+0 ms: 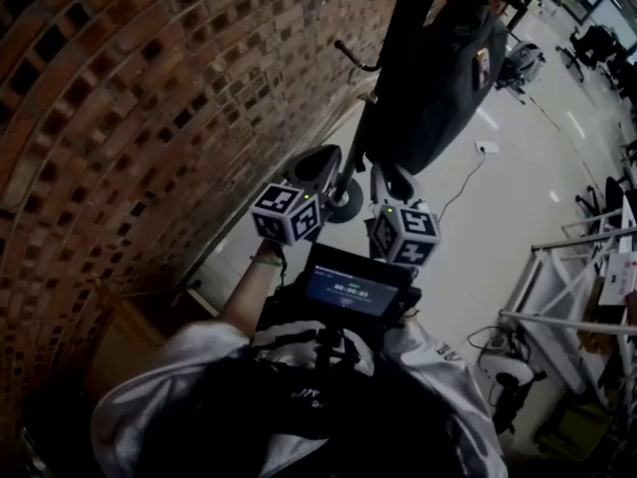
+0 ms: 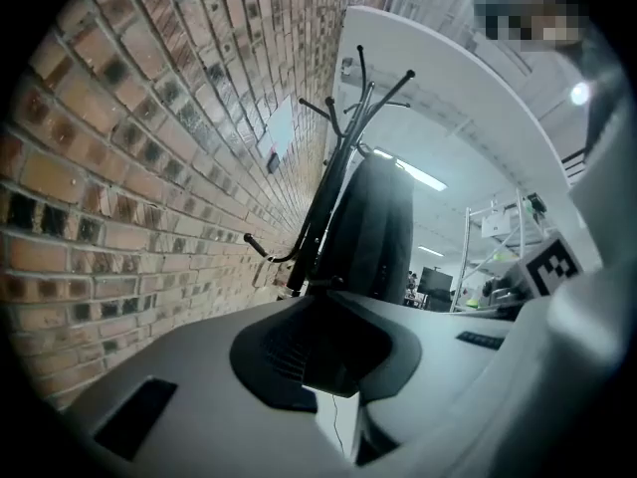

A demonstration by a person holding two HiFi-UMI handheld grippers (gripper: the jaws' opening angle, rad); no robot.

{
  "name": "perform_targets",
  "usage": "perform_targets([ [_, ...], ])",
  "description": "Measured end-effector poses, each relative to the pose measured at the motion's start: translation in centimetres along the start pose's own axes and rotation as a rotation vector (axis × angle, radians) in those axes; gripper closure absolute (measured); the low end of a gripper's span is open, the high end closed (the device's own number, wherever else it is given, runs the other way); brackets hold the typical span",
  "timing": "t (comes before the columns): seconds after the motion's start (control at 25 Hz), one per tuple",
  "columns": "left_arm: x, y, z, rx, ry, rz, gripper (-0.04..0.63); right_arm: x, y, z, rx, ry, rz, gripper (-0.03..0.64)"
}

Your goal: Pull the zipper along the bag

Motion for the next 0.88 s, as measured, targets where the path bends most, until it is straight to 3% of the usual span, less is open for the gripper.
perform_targets([
  [0.16, -2.2, 0.2, -0.8, 0.018, 0.025, -0.006, 0.572, 0.1, -1.7, 0.6, -0.043, -0.192, -0.062, 0.495],
  [0.4, -3.2, -0.3, -1.0, 0.021, 0.022, 0.023, 0.572, 1.0, -2.2, -0.5, -0.009, -0.325, -0.038, 0.495],
  [0.6, -3.2, -0.8, -1.1, 0.022, 0.024, 0.042, 0.572, 0.2, -1.8, -3.3, 0.049, -0.337, -0.062, 0.495],
  [0.76, -3.1, -0.9, -1.2, 0.024, 0.025, 0.053, 0.572, -0.1, -2.6, -3.2, 0.056, -0.321, -0.087, 0.495],
  [0.88, -3.2, -0.8, -1.2, 0.025, 0.024, 0.055, 0.572, 0.5, -3.4, -2.8, 0.055, -0.31, -0.028, 0.509],
])
Point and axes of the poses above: the fingertips, and each gripper's own axes: y backward along the fingers, x to its right, z out of its underside, the point moved 2 cm from there along y, backward along the fingers, and after that the axes turned 2 degrees about x, right-handed, at the moved point
